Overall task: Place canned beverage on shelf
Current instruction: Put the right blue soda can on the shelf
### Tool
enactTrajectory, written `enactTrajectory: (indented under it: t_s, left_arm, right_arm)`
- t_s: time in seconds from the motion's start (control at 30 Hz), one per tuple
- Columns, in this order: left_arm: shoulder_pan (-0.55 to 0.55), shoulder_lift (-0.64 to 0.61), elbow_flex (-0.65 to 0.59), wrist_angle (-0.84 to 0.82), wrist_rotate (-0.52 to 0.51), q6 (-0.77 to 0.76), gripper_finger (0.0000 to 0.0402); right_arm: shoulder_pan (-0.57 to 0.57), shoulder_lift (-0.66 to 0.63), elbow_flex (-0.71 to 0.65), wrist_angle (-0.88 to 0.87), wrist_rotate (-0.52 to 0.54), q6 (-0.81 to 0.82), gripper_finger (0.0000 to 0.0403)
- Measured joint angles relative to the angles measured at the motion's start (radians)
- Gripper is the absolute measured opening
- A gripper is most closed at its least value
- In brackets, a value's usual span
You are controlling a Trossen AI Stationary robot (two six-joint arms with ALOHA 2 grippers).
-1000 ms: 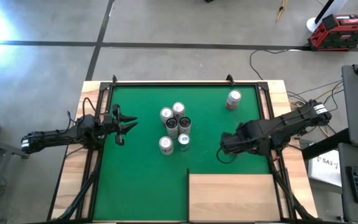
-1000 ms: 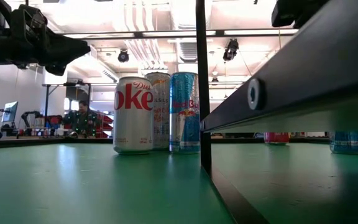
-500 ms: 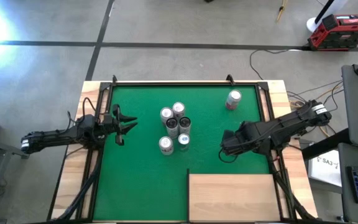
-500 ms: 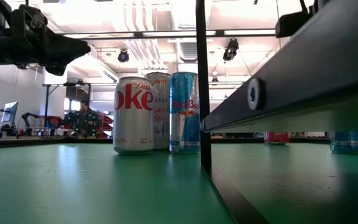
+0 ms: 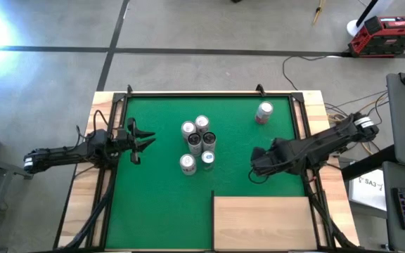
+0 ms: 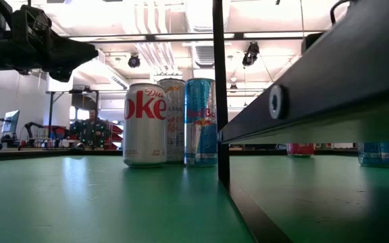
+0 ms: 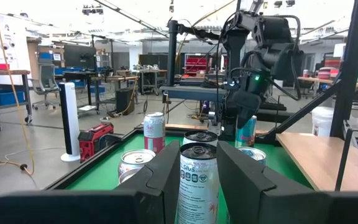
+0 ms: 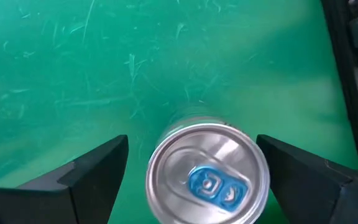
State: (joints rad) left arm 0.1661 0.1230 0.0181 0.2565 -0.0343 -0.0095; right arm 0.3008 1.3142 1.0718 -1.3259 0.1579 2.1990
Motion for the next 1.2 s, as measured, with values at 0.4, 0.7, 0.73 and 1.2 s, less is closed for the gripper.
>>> enactTrajectory:
  t_s: [0.4, 0.7, 0.73, 1.2]
  left_arm:
    - [0.000, 0.000, 0.000, 0.000, 0.000, 0.000, 0.0088]
    - [0.000, 0.000, 0.000, 0.000, 0.000, 0.000, 0.0088]
    - [0.000, 0.000, 0.000, 0.000, 0.000, 0.000, 0.0088]
    - [0.000, 0.000, 0.000, 0.000, 0.000, 0.000, 0.0088]
  right_arm:
    - [0.000, -0.081, -0.131, 0.156, -0.027, -0.037, 0.0343]
    - [0.000, -0.082, -0.138, 0.153, -0.026, -0.037, 0.0329]
    - [0.000, -0.082, -0.138, 0.153, -0.026, -0.037, 0.0329]
    - [0.000, -0.082, -0.139, 0.126, -0.026, -0.029, 0.0327]
